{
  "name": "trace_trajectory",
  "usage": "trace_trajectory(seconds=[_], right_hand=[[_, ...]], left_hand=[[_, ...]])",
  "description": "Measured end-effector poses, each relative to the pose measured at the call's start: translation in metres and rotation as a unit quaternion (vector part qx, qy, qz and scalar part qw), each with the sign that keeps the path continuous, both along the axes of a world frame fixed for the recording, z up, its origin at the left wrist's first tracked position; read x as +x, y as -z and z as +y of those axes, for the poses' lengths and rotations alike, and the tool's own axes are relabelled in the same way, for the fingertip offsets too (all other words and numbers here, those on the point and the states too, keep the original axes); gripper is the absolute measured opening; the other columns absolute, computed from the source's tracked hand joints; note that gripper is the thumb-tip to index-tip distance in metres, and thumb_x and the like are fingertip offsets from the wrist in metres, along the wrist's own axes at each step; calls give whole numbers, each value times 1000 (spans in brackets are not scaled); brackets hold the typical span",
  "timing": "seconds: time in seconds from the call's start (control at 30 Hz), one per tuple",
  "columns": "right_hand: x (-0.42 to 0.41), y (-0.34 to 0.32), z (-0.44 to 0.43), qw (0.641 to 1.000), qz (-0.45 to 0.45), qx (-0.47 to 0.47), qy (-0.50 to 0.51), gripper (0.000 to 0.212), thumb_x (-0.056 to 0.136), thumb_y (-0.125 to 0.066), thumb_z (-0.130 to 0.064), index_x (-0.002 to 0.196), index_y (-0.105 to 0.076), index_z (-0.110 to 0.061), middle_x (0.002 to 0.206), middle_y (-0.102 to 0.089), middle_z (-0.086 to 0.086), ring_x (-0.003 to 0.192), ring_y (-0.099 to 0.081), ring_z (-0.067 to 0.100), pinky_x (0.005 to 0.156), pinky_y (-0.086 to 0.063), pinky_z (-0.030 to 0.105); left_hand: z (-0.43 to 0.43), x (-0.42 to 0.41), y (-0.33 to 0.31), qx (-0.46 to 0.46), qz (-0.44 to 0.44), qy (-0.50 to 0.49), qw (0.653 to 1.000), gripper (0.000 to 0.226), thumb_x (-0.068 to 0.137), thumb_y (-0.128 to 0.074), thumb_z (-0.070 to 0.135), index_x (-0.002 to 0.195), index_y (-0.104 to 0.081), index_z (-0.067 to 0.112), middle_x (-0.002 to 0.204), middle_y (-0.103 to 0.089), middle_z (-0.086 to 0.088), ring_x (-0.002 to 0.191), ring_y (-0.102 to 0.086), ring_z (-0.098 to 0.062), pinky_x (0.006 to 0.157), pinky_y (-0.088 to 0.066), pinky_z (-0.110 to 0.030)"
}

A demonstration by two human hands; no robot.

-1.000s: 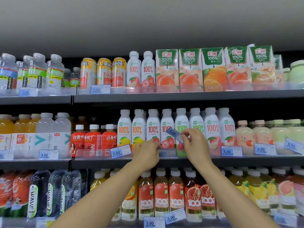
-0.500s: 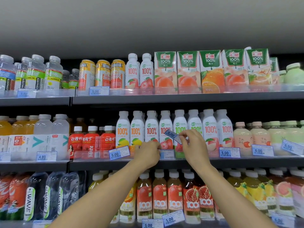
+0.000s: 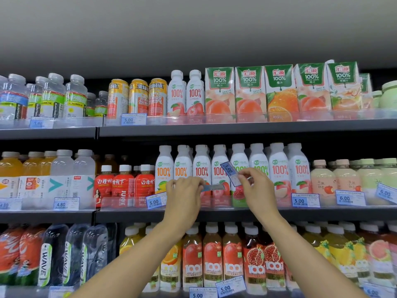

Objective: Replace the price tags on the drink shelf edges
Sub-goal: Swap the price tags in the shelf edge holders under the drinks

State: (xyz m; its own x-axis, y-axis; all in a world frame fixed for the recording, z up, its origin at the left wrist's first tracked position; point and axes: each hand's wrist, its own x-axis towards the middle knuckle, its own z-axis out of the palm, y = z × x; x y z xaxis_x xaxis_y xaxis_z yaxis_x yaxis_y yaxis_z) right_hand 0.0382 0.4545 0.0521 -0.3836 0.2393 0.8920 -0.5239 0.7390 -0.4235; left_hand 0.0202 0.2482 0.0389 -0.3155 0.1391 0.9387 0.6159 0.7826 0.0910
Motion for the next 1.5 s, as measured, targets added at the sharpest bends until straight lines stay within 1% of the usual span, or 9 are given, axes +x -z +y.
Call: trace_trajectory(seconds=[0.17,0.33,0.5,0.73,0.83,0.97,1.07,1.3,1.5], right_hand=[[-4,4,-7,999,-32,-26,-31,8,95,-62,-21,101,-68,-20,94,-66,-7,80,-58,2,63,-41,15],[-10,12,-13,996,-43,-34,-70,6,94,-63,-18,95,-68,-21,89,-68,-8,83,-62,8,70,-50,22],[-8,12,-19,997,-40,-8,-65,6,94,-63,-19,94,-68,-20,89,-67,-10,81,-59,1,65,-42,11],[-8,13,-18,997,-41,-8,-62,5,94,-63,-19,95,-68,-20,90,-67,-10,83,-61,5,68,-46,17],[-9,14,-19,998,-44,-3,-55,6,94,-63,-19,96,-68,-20,91,-67,-10,82,-60,4,67,-45,16],[-10,14,-22,998,-41,-4,-52,6,94,-63,-19,96,-68,-20,92,-67,-9,82,-61,5,66,-45,15],[-11,14,-21,998,-42,-3,-51,6,94,-63,-19,97,-69,-20,93,-67,-10,84,-61,5,67,-46,15],[-11,17,-19,996,-42,-24,-73,5,93,-64,-19,94,-69,-21,90,-68,-11,83,-61,6,70,-46,17],[-13,20,-23,994,-58,-48,-83,5,94,-64,-21,95,-68,-23,91,-68,-9,82,-62,5,71,-50,21]], left_hand=[[-8,-11,61,-182,10,68,981,51,65,-72,-10,103,-57,21,99,-60,5,94,-48,-15,78,-38,-30],[-10,-23,66,-160,-49,89,982,62,66,-70,-17,117,-63,18,111,-59,3,103,-49,-14,83,-46,-26],[-8,-30,61,-126,-52,98,986,73,77,-61,-19,139,-48,17,129,-47,1,110,-55,-17,89,-53,-30],[-9,-20,57,-49,-51,134,988,29,100,-53,3,127,-62,2,143,-38,7,127,-36,-1,94,-25,7],[-10,-23,57,-68,-42,121,989,19,96,-60,1,111,-71,5,141,-50,-3,124,-49,-11,96,-33,1],[-10,-31,57,-108,-11,104,989,20,83,-75,-1,99,-72,11,116,-61,-2,109,-53,-18,90,-49,-25],[-10,-30,54,-117,7,41,992,20,80,-81,11,95,-70,19,123,-65,-1,117,-52,-25,92,-51,-42],[-15,-25,63,-194,6,-28,981,43,63,-82,3,99,-64,16,133,-61,-7,125,-54,-27,104,-44,-46],[-13,-21,56,-196,-3,-22,980,48,61,-81,-2,102,-59,12,135,-55,-14,122,-51,-34,97,-50,-50]])
